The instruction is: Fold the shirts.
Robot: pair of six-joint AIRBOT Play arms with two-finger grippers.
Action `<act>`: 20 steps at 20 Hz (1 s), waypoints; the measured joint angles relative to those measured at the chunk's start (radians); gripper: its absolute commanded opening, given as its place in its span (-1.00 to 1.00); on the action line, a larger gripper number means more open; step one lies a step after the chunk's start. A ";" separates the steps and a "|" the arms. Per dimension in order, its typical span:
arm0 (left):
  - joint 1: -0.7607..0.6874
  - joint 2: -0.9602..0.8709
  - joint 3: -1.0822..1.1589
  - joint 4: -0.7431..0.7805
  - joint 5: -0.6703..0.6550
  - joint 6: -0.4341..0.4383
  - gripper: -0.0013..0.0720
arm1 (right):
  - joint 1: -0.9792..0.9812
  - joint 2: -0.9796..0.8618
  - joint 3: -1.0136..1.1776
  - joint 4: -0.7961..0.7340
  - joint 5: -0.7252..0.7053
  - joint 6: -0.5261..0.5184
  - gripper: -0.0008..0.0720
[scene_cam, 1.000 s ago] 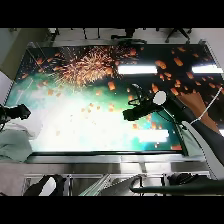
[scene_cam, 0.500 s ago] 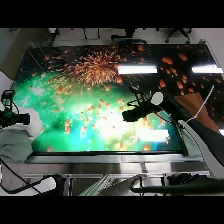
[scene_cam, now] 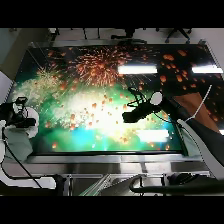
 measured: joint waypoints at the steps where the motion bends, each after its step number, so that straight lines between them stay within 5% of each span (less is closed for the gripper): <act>1: -0.002 -0.010 0.016 0.003 -0.014 -0.002 -0.94 | 0.000 0.000 0.000 0.000 0.003 0.000 -0.92; 6: -0.060 0.040 0.208 -0.168 -0.121 -0.002 -0.94 | 0.000 0.000 0.000 0.034 0.011 0.000 -0.92; 13: -0.284 0.262 0.435 -0.697 -0.226 0.063 -0.93 | -0.042 0.031 0.082 0.098 -0.043 -0.018 -0.90; 14: -0.332 0.286 0.432 -0.735 -0.236 0.066 -0.93 | -0.064 0.047 0.097 0.101 -0.046 -0.023 -0.82; 16: -0.425 0.322 0.397 -0.781 -0.244 0.069 -0.93 | -0.114 0.081 0.116 0.103 -0.048 -0.024 -0.28; 19: -0.577 0.333 0.299 -0.818 -0.231 0.069 -0.88 | -0.188 0.123 0.128 0.105 -0.020 -0.028 -0.28; 20: -0.620 0.327 0.269 -0.824 -0.212 0.064 0.09 | -0.206 0.130 0.130 0.105 -0.005 -0.030 -0.26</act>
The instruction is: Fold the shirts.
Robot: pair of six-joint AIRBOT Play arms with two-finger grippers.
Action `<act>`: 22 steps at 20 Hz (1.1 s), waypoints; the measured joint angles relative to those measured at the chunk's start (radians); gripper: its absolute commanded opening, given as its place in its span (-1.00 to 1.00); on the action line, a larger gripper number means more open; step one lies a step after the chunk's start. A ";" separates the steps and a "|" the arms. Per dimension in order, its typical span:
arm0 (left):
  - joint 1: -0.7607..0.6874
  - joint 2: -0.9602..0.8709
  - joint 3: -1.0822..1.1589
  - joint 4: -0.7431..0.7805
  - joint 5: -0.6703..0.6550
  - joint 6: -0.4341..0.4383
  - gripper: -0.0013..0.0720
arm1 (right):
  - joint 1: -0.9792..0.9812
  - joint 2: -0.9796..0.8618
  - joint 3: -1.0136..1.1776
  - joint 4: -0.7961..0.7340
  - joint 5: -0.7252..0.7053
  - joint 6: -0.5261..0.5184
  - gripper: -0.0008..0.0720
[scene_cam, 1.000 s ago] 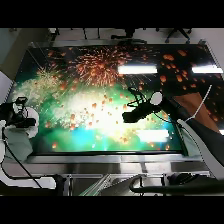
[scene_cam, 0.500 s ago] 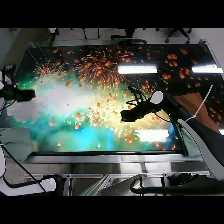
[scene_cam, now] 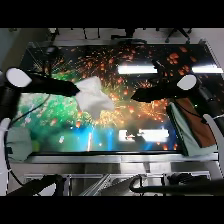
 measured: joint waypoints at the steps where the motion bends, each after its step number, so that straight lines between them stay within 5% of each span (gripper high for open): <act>1: -0.043 -0.013 -0.029 -0.005 0.024 -0.011 0.94 | -0.013 0.005 0.002 -0.002 0.016 0.000 0.00; 2: -0.080 -0.030 -0.049 -0.007 0.040 -0.028 0.98 | -0.021 0.009 0.002 -0.008 0.027 0.000 0.39; 6: -0.114 -0.089 -0.024 -0.016 0.011 -0.089 0.97 | -0.038 0.015 0.004 -0.050 0.068 0.000 0.39; 10: -0.020 -0.105 0.022 -0.019 -0.169 -0.132 0.98 | -0.041 0.004 0.004 -0.092 0.085 0.000 0.39; 14: 0.071 -0.054 -0.153 -0.019 -0.251 -0.146 0.98 | -0.029 -0.058 -0.018 -0.071 0.087 -0.041 0.39; 22: 0.060 -0.003 -0.647 -0.204 0.178 -0.092 0.97 | 0.078 -0.309 -0.043 0.154 -0.098 -0.262 0.39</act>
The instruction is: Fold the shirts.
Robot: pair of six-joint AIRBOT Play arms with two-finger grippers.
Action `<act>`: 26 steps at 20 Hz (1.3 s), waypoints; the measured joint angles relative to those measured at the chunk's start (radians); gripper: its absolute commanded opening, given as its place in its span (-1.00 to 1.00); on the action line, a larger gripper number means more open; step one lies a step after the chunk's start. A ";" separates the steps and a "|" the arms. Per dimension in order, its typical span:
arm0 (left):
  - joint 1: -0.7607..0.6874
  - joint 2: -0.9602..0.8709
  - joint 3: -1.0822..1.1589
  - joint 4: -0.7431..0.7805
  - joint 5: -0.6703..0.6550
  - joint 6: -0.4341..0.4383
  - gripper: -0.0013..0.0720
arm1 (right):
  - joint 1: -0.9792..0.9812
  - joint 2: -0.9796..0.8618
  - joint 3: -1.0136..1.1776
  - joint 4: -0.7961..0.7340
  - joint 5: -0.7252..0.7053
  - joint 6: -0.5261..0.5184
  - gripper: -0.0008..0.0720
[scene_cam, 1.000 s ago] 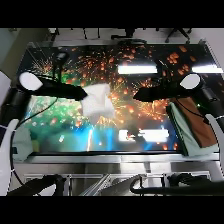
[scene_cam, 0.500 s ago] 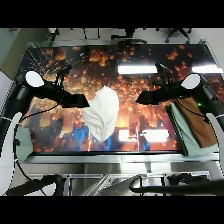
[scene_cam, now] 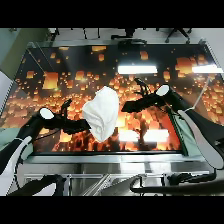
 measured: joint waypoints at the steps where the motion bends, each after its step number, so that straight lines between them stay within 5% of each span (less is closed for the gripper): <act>1: -0.009 -0.021 -0.016 -0.045 0.051 0.023 0.97 | 0.008 -0.032 -0.001 0.054 -0.035 -0.040 0.39; 2: -0.017 -0.047 -0.021 -0.082 0.091 0.042 0.68 | 0.013 -0.062 -0.001 0.114 -0.071 -0.084 0.39; 4: -0.033 -0.105 -0.006 -0.136 0.145 0.075 -0.55 | 0.020 -0.117 -0.001 0.233 -0.129 -0.173 0.39; 5: -0.038 -0.136 0.010 -0.153 0.158 0.089 -0.94 | 0.022 -0.139 -0.001 0.288 -0.148 -0.212 0.23; 7: -0.042 -0.187 0.050 -0.171 0.159 0.122 -0.93 | 0.024 -0.183 0.000 0.390 -0.178 -0.284 -0.56; 9: -0.036 -0.217 0.085 -0.182 0.138 0.150 -0.93 | 0.025 -0.215 0.001 0.471 -0.194 -0.347 -0.93; 16: 0.070 -0.094 0.205 -0.170 -0.023 0.192 -0.94 | -0.024 -0.138 0.054 0.596 -0.124 -0.465 -0.93; 26: 0.079 0.373 0.716 -0.180 -0.153 0.130 -0.94 | -0.081 0.462 0.218 0.460 -0.006 -0.475 -0.93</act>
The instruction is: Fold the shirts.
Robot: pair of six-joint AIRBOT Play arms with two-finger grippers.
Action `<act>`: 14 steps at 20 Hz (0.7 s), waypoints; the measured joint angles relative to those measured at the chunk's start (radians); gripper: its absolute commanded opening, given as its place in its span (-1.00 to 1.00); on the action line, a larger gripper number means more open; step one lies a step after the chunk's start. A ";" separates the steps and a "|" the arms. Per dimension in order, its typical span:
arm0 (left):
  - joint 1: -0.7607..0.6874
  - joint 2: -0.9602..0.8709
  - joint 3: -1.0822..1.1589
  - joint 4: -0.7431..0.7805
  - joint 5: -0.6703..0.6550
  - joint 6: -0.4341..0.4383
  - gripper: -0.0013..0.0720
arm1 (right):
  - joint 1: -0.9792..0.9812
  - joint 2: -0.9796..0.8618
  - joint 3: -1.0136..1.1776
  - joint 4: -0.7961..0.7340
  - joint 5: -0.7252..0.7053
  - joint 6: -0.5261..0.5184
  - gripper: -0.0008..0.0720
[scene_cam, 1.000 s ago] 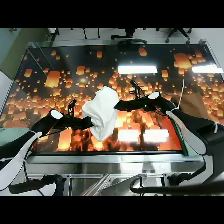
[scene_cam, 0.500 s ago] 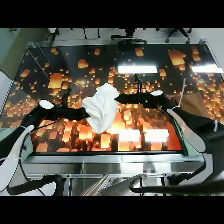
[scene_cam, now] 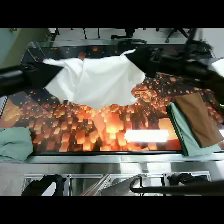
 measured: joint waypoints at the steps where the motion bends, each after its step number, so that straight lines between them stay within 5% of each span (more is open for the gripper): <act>1: -0.012 0.026 0.041 0.010 0.000 -0.008 -0.94 | -0.001 0.048 0.008 -0.049 -0.007 0.018 -0.92; 7: -0.064 0.047 0.071 0.125 -0.033 -0.061 -0.94 | -0.002 0.101 0.021 -0.361 0.024 0.190 -0.92; 14: -0.075 -0.197 -0.212 0.159 -0.053 -0.076 -0.93 | -0.002 -0.249 0.021 -0.481 0.136 0.320 -0.92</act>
